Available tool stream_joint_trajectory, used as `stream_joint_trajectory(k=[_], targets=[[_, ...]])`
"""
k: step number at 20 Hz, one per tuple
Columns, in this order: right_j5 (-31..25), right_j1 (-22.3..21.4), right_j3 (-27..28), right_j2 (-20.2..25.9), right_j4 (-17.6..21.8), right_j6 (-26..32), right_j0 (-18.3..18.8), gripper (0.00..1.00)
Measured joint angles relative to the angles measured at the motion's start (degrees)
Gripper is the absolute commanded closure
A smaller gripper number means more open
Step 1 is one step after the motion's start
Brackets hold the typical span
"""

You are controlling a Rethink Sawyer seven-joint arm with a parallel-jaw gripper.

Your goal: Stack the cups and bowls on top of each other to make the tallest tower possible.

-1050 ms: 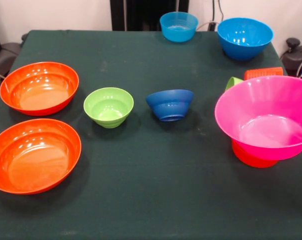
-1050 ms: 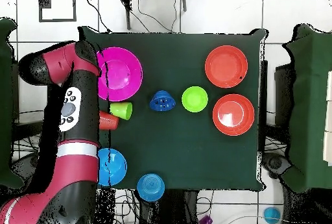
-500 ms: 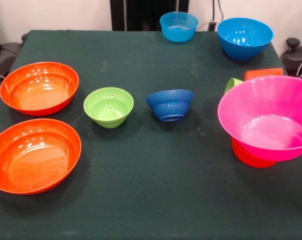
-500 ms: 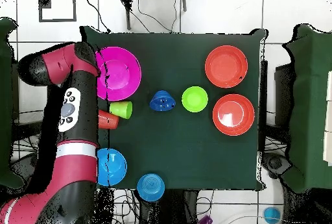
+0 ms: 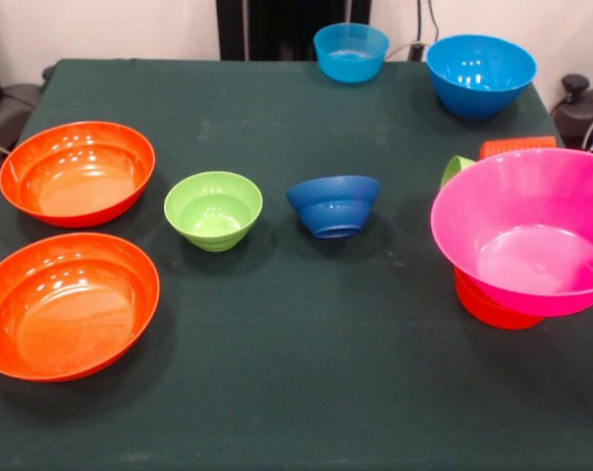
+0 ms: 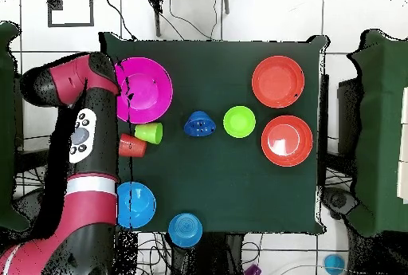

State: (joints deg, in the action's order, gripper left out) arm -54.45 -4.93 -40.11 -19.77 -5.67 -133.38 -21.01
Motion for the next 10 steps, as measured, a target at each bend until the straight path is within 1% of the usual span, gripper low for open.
stream_joint_trajectory(k=[5, 8, 10], targets=[[0.7, -0.4, -1.0, 0.0, 0.0, 0.0, -0.2, 1.00], [1.7, -1.1, -2.7, 0.0, 0.0, 0.0, -0.4, 1.00], [3.0, -2.4, -5.5, 0.0, 0.0, 0.0, -0.7, 1.00]])
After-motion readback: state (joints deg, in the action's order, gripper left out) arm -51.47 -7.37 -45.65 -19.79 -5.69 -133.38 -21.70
